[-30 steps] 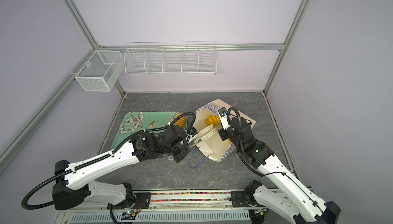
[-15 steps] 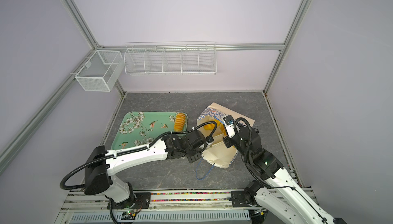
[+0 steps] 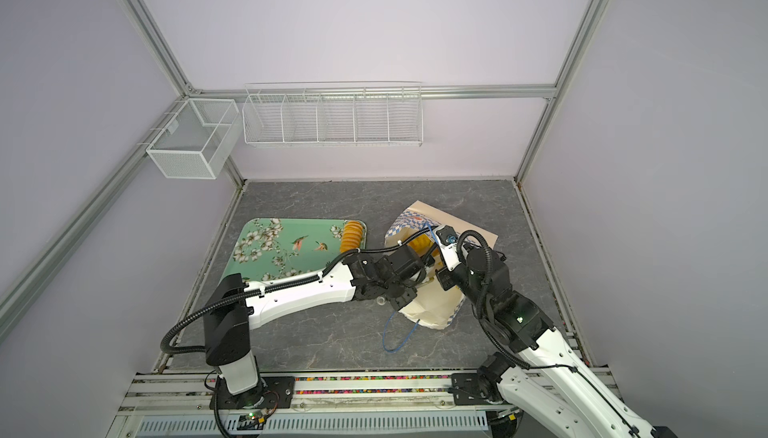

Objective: Take the fake bread out of the paper bag
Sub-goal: 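Clamp an elongated yellow bread inside the bag with the tongs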

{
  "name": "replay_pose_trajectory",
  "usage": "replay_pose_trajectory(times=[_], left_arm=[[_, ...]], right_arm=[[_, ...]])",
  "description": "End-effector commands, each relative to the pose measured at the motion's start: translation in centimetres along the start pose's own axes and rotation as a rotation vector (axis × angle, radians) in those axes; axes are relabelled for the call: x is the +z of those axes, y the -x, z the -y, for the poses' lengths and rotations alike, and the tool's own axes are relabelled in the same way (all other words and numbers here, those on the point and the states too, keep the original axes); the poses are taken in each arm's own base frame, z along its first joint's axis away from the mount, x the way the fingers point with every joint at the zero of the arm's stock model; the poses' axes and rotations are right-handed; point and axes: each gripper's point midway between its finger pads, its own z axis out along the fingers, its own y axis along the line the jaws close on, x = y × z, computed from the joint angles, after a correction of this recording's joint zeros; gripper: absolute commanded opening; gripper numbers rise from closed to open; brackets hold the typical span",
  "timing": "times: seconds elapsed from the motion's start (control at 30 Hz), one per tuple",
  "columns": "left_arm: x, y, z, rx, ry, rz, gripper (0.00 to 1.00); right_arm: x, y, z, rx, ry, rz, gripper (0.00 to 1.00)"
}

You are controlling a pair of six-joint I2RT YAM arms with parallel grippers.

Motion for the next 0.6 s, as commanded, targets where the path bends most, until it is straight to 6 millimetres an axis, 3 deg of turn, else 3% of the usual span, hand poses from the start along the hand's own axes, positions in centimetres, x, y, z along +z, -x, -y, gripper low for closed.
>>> replay_pose_trajectory(times=[0.0,0.37,0.57], left_arm=[[-0.4,3.0,1.8,-0.128,-0.097,0.094,0.36],[0.3,4.2,3.4,-0.204,-0.170,0.114,0.36],[1.4,5.0,3.2,-0.264,-0.150,0.131,0.36]], right_arm=[[0.5,-0.3,-0.2,0.002,0.004,-0.010,0.07],[1.1,-0.3,-0.5,0.005,0.014,-0.013,0.07],[1.2,-0.2,-0.5,0.010,0.014,-0.007,0.07]])
